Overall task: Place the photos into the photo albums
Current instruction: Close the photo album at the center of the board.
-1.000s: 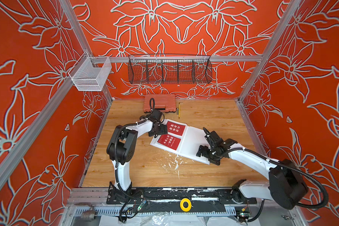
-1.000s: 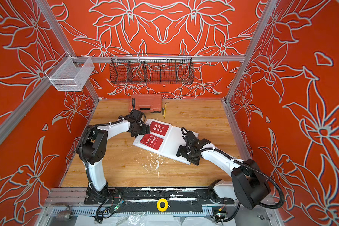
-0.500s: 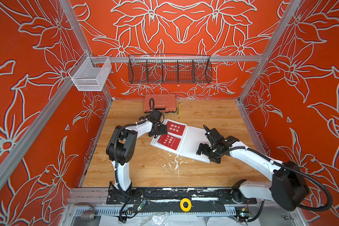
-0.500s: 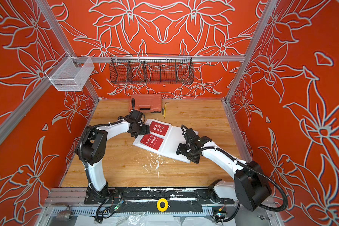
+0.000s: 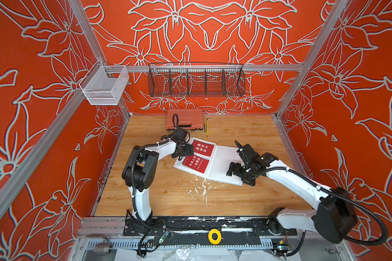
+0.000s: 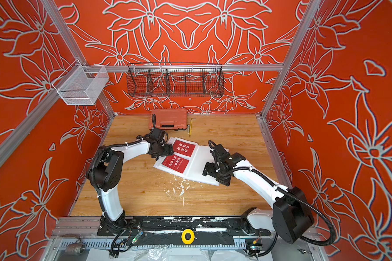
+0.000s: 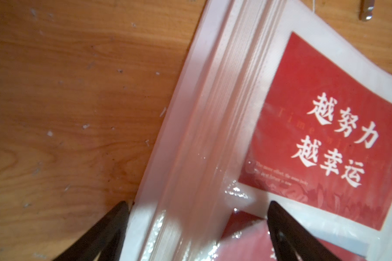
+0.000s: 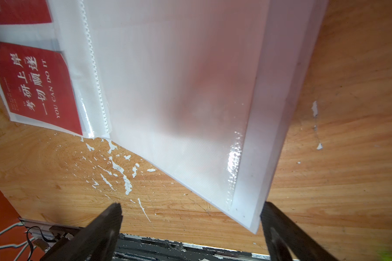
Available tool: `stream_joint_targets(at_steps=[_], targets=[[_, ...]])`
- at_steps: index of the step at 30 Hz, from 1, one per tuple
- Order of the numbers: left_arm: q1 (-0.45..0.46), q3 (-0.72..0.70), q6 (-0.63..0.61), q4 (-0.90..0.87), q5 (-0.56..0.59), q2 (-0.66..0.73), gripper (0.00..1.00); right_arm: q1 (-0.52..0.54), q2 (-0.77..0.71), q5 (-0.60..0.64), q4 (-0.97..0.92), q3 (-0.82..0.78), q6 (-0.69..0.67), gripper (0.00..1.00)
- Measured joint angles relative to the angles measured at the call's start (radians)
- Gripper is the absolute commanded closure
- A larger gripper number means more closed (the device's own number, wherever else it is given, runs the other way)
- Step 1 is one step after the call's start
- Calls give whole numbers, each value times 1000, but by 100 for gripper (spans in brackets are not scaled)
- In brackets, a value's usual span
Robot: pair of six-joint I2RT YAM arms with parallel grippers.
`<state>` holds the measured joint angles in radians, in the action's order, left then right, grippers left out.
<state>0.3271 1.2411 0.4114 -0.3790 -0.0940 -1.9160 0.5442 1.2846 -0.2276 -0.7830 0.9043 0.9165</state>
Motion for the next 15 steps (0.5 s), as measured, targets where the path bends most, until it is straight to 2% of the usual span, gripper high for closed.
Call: stream_joint_targets(at_steps=[15], targets=[[0, -10, 0, 10, 0, 5, 8, 18, 11, 0, -55, 74, 0, 2]])
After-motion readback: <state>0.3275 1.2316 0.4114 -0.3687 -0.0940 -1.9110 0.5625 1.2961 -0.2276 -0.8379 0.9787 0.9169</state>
